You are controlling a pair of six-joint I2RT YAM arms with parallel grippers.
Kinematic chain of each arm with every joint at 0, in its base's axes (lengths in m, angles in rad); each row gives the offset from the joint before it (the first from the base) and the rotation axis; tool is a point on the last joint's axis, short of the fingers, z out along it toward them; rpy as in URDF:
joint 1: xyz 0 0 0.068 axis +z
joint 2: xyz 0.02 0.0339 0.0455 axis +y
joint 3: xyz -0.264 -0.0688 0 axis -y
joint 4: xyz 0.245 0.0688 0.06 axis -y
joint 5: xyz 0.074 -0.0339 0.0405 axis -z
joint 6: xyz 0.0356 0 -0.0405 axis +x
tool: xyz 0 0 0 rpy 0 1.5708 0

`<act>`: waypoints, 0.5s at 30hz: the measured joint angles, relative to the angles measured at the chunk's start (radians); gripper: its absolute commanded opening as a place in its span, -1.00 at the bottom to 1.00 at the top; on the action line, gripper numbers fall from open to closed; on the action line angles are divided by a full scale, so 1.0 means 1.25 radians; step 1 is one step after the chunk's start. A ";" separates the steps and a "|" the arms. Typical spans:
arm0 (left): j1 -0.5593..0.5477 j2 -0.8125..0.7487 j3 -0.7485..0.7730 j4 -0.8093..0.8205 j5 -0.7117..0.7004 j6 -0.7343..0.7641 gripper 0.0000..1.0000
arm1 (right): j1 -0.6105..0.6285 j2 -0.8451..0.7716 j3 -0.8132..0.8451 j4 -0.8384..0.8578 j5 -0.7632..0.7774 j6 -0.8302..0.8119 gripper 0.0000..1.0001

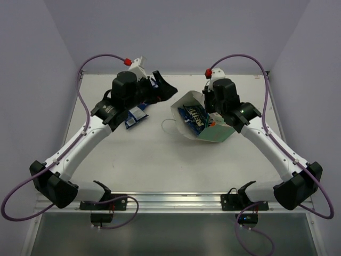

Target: Take the snacks out of the paper bag

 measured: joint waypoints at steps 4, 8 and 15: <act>-0.105 0.007 0.013 0.000 -0.017 -0.045 0.72 | 0.001 0.007 0.000 0.000 0.000 -0.002 -1.00; -0.162 0.087 0.025 -0.004 -0.045 -0.078 0.66 | 0.001 0.011 0.000 0.001 -0.001 -0.002 -1.00; -0.201 0.242 0.039 0.000 -0.063 -0.115 0.43 | 0.001 0.011 0.000 0.002 -0.004 -0.001 -1.00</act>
